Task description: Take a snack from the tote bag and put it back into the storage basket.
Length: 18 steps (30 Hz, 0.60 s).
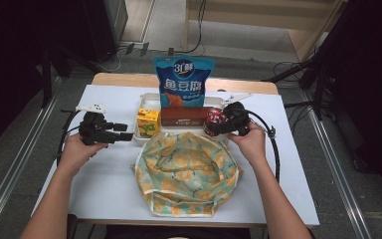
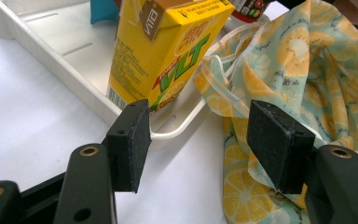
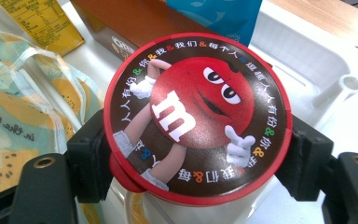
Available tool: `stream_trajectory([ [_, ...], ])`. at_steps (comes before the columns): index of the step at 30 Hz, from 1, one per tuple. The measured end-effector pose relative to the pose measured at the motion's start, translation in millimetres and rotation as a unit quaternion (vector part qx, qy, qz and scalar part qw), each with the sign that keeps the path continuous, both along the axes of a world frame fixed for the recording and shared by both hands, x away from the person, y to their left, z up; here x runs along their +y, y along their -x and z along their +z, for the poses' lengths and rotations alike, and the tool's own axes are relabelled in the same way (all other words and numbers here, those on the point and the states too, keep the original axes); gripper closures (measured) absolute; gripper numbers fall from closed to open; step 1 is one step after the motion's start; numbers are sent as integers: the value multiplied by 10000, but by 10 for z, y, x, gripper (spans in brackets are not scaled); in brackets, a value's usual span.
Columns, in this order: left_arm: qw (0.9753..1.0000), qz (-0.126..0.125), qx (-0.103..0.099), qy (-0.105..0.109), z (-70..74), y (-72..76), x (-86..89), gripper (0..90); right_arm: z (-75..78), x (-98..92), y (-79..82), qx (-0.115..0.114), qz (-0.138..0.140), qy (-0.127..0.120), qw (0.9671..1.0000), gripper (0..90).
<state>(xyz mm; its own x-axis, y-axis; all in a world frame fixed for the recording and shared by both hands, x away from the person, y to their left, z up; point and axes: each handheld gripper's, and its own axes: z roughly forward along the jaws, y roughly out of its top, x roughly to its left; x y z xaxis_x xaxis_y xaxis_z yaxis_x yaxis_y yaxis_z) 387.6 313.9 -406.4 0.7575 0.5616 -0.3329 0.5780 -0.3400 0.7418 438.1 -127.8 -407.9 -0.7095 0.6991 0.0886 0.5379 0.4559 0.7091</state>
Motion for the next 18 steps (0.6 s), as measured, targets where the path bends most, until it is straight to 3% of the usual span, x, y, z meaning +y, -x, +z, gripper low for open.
stream_trajectory([
  [18, 10000, -13, 11, -27, -8, -3, -8, 400, -125, 87, -10, 41, -5, 191, 9998, 257],
])
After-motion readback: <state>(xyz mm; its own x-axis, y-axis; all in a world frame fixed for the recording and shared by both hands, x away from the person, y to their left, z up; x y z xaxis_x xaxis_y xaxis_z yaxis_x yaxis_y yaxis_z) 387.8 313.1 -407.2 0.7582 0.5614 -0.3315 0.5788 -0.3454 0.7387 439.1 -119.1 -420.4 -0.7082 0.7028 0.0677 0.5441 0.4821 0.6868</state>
